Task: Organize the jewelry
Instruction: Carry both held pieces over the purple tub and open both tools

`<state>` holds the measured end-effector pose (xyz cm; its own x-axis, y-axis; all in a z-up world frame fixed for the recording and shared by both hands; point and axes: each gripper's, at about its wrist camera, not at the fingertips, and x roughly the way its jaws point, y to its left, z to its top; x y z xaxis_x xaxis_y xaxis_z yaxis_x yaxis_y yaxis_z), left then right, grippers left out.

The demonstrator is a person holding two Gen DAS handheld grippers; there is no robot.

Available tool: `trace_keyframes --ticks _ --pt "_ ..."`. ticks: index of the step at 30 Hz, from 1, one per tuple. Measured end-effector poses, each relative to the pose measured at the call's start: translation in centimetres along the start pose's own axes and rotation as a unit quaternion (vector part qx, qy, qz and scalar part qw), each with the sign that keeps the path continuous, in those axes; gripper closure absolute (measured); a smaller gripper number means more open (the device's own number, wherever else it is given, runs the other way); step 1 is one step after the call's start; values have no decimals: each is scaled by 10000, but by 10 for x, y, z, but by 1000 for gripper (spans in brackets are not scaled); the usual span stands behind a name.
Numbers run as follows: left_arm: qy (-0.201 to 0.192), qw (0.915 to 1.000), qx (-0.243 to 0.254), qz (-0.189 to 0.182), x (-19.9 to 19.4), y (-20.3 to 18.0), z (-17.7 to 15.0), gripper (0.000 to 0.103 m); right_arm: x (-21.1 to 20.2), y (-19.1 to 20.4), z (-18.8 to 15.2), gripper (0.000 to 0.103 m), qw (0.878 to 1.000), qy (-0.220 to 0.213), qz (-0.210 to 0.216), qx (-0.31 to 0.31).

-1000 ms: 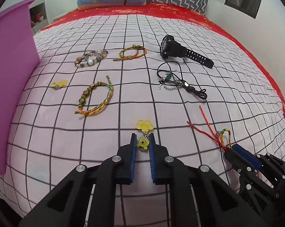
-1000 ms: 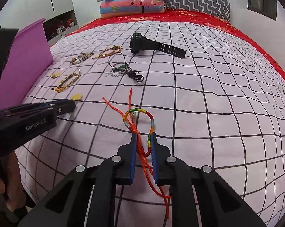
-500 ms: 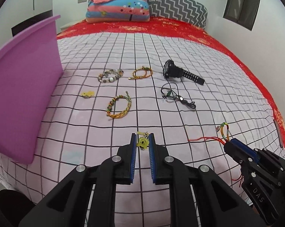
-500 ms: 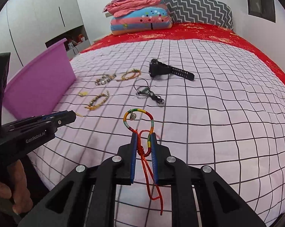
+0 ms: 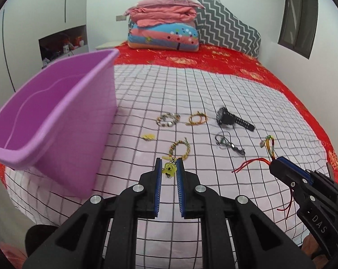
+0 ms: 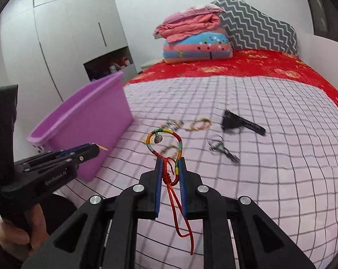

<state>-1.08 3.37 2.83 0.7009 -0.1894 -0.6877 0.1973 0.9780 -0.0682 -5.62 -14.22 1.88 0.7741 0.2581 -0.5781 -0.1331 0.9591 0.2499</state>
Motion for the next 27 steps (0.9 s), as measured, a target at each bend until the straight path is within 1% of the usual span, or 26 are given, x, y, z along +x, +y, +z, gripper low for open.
trace_keyframes --ticks 3,6,12,15,22,27 --pt "-118 9999 -18 55 -11 9 10 90 0 19 19 89 9996 -133 259 -17" --pt "-216 9997 -94 83 -22 24 22 90 1 40 38 89 9986 -289 424 -149" --pt "-394 9985 -282 265 -33 60 43 90 15 84 75 89 9954 -374 830 -310" --pt "-490 9971 -395 427 -37 84 53 90 27 109 88 89 9935 -350 1011 -385" --pt "-730 9916 -695 807 -43 147 74 90 58 164 109 89 9894 -228 1235 -722" --pt "-732 9880 -889 1025 -35 188 78 90 85 201 118 89 9860 -98 1368 -944"
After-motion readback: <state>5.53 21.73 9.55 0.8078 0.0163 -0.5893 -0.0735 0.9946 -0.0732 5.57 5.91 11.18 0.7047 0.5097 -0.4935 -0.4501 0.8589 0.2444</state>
